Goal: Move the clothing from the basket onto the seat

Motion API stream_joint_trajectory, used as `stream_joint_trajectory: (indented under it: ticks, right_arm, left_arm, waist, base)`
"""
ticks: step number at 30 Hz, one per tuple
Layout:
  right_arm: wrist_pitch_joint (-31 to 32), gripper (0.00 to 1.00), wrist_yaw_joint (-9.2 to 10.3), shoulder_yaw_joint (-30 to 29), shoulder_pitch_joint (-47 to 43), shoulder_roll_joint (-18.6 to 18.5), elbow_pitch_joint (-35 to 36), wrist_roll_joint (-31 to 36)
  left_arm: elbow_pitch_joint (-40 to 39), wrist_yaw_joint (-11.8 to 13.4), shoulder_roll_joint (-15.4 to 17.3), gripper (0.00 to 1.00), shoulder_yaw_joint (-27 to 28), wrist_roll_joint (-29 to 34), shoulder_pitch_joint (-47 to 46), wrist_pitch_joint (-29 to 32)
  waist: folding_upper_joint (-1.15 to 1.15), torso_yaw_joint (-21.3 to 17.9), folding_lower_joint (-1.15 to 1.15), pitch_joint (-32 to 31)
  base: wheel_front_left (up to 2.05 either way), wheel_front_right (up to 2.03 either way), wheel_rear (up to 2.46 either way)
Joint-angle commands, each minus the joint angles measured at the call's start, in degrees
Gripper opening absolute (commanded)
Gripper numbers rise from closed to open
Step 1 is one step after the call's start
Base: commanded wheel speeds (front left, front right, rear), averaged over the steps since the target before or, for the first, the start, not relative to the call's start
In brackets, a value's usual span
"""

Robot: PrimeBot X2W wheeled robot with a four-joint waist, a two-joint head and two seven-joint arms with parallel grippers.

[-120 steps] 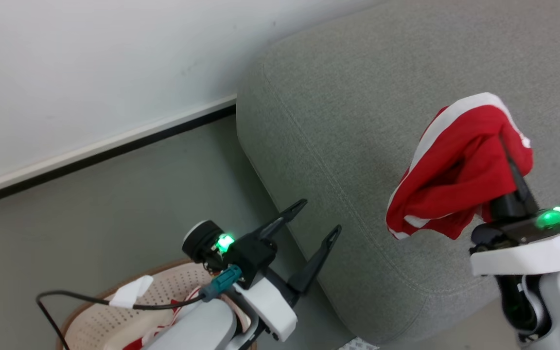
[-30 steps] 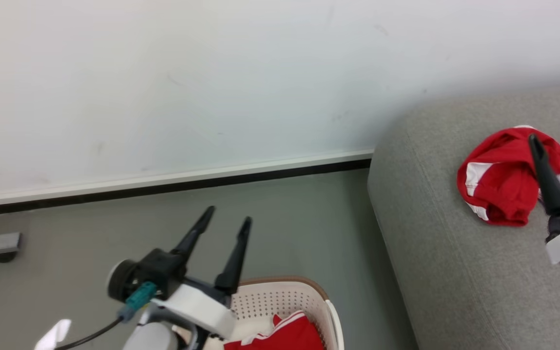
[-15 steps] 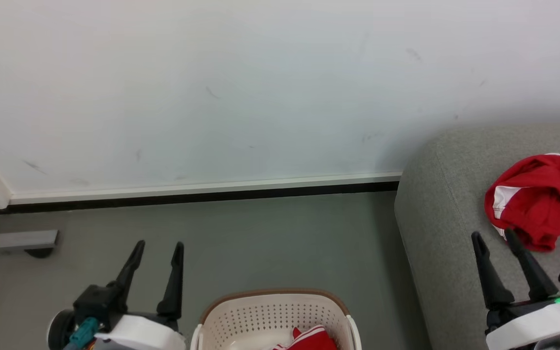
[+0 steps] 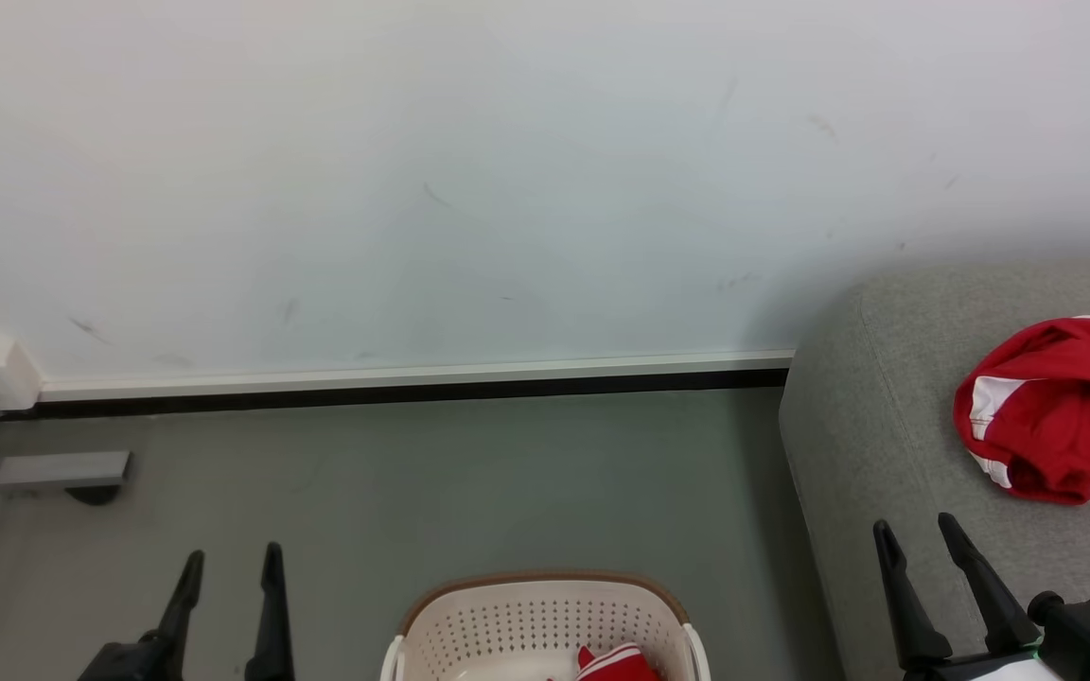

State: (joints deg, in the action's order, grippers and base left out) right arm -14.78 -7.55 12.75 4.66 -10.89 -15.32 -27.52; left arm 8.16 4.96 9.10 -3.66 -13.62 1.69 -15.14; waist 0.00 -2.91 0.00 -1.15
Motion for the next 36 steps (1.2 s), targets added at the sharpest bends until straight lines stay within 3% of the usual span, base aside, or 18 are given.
stream_joint_trajectory:
  ticks: [1,25,36]
  right_arm:
    - [-0.4,1.0,0.13,0.0,-0.3,0.2,-0.2,0.7]
    - [-0.4,1.0,0.13,0.1,1.5,0.4,0.2,1.9]
    - [-0.4,1.0,0.13,-0.9,6.7,-0.8,2.3,3.8]
  left_arm:
    - [-0.4,-0.5,-0.5,1.0,0.5,1.2,0.8,0.0]
    - [0.2,-5.1,-4.3,1.0,5.0,5.8,-0.6,0.0]
    - [5.7,-9.6,-5.2,1.0,0.5,5.4,-8.1,0.0]
  waist:
    - [0.0,0.1,0.0,0.2]
    - [0.0,-0.9,0.0,1.7]
    - [0.0,-4.4,0.0,10.6]
  base:
    - [0.0,0.0,0.0]
    - [0.0,0.0,0.0]
    - [0.0,0.0,0.0]
